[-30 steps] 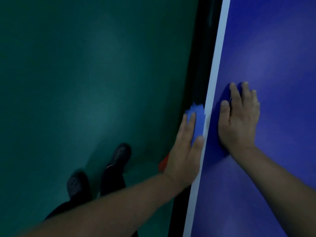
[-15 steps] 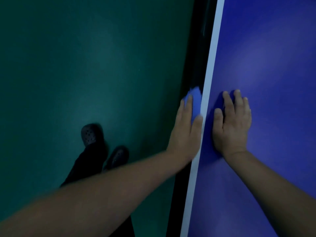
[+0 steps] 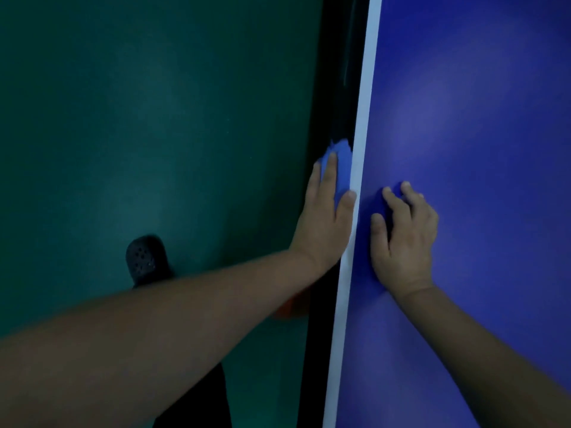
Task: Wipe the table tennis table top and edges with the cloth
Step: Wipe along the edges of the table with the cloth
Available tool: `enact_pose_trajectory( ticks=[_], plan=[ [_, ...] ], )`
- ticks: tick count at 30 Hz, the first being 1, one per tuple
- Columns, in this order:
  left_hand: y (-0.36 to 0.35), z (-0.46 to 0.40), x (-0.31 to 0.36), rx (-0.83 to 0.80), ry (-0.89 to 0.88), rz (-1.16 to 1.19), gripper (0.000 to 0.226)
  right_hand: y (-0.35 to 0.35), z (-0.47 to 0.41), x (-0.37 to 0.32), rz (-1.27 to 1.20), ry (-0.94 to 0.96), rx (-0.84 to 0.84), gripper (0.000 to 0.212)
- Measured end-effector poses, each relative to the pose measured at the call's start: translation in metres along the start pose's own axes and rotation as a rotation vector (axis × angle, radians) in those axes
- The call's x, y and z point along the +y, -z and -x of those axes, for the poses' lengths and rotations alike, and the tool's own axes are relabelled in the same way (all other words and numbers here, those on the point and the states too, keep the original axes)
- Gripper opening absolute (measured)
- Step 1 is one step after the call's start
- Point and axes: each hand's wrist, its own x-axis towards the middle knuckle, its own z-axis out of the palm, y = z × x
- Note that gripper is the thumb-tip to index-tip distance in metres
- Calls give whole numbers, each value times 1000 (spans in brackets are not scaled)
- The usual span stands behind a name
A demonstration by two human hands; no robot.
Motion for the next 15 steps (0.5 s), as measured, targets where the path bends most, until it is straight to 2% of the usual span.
enact_pose_trajectory(
  ticks=[2, 6, 10, 15],
  plan=[
    [-2, 40, -14, -53, -12, 14, 64, 2, -21, -4, -83, -23, 26, 47],
    [-1, 77, -18, -148, 102, 80, 63, 4, -96, -10, -86, 34, -10, 49],
    [3, 19, -5, -107, 80, 86, 63, -5, -165, -26, 32, -33, -23, 54],
    [17, -98, 22, 2, 1, 7, 62, -13, -170, -30, 37, -102, 2, 55]
  ],
)
